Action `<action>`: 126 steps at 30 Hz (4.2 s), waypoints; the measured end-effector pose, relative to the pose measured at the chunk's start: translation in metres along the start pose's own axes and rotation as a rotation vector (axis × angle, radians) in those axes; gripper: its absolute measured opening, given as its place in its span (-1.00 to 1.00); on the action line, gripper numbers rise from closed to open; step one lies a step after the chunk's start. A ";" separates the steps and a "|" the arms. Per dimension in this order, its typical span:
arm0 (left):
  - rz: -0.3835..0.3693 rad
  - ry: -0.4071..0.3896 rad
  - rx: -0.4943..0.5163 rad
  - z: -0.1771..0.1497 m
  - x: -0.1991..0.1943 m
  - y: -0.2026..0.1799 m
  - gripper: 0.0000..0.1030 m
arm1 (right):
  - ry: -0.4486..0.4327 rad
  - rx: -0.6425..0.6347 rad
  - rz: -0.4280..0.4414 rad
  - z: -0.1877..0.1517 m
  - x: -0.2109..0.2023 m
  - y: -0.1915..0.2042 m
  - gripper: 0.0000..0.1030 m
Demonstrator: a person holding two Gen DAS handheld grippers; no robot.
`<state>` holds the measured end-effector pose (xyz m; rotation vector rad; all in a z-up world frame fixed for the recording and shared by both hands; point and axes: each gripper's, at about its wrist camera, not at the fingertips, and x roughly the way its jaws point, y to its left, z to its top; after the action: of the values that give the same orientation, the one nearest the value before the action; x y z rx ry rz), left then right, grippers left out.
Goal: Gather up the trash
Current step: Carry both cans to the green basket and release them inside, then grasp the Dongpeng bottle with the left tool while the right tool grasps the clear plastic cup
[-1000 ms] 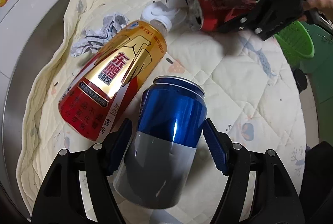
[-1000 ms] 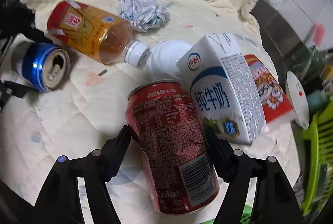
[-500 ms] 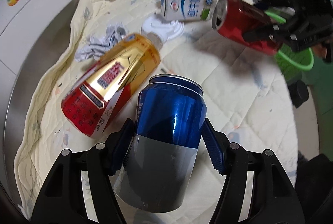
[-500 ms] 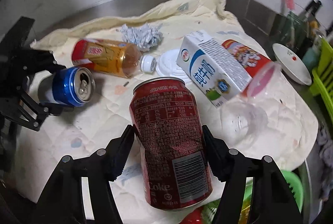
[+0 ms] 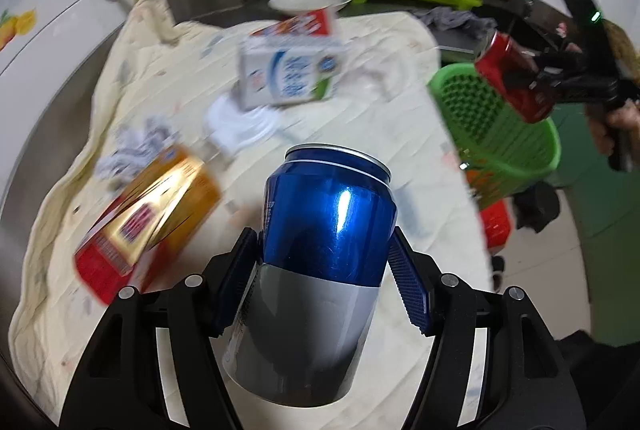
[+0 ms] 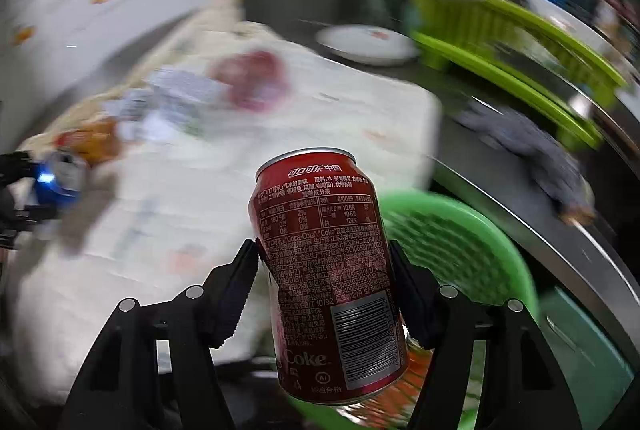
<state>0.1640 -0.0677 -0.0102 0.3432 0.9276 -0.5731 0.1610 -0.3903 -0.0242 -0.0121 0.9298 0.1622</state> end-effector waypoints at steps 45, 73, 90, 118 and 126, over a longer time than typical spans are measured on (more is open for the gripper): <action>-0.264 0.135 0.083 0.142 0.184 -0.268 0.44 | -0.127 0.274 -0.169 -0.155 -0.086 -0.120 0.71; -0.073 -0.047 -0.003 0.077 0.060 -0.119 0.48 | -0.147 0.085 0.018 -0.068 -0.050 -0.006 0.71; 0.244 -0.012 -0.044 0.026 0.001 0.046 0.68 | -0.123 -0.037 0.123 -0.019 -0.017 0.077 0.72; 0.301 0.167 0.043 0.003 0.038 0.120 0.67 | -0.054 -0.105 0.100 0.063 0.054 0.111 0.72; 0.262 0.160 0.006 0.003 0.029 0.117 0.45 | -0.062 -0.055 0.038 0.068 0.084 0.120 0.72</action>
<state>0.2492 0.0151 -0.0280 0.5126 1.0152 -0.3108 0.2475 -0.2550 -0.0433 -0.0399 0.8637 0.2225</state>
